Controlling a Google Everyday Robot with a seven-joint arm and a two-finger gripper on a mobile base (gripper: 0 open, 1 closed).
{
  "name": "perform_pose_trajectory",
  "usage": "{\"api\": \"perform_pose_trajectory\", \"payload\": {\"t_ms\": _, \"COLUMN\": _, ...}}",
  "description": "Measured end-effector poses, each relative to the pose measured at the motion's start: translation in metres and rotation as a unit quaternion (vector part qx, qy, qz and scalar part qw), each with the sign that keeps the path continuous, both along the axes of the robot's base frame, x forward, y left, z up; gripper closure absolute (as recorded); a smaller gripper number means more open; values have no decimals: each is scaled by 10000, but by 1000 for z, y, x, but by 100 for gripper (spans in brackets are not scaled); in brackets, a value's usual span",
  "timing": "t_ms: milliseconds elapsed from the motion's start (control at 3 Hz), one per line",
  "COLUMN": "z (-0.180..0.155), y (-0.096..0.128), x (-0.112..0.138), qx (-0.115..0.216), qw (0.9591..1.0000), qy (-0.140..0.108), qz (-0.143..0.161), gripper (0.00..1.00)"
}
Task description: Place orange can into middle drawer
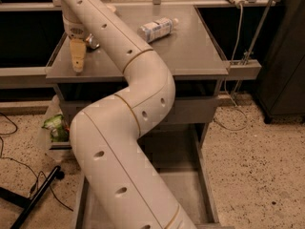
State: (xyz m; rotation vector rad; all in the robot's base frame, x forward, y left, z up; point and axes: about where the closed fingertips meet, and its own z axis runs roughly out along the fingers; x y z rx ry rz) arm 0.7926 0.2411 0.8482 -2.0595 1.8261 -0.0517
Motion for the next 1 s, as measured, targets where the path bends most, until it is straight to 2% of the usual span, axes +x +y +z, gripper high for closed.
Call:
{"api": "perform_pose_trajectory", "payload": {"t_ms": 333, "z": -2, "y": 0, "x": 1, "qx": 8, "qw": 10000, "qy": 3, "qz": -2, "gripper": 0}}
{"api": "perform_pose_trajectory", "payload": {"t_ms": 667, "z": -2, "y": 0, "x": 1, "qx": 8, "qw": 10000, "qy": 3, "qz": -2, "gripper": 19}}
{"api": "perform_pose_trajectory", "payload": {"t_ms": 1000, "z": -2, "y": 0, "x": 1, "qx": 8, "qw": 10000, "qy": 3, "qz": -2, "gripper": 42}}
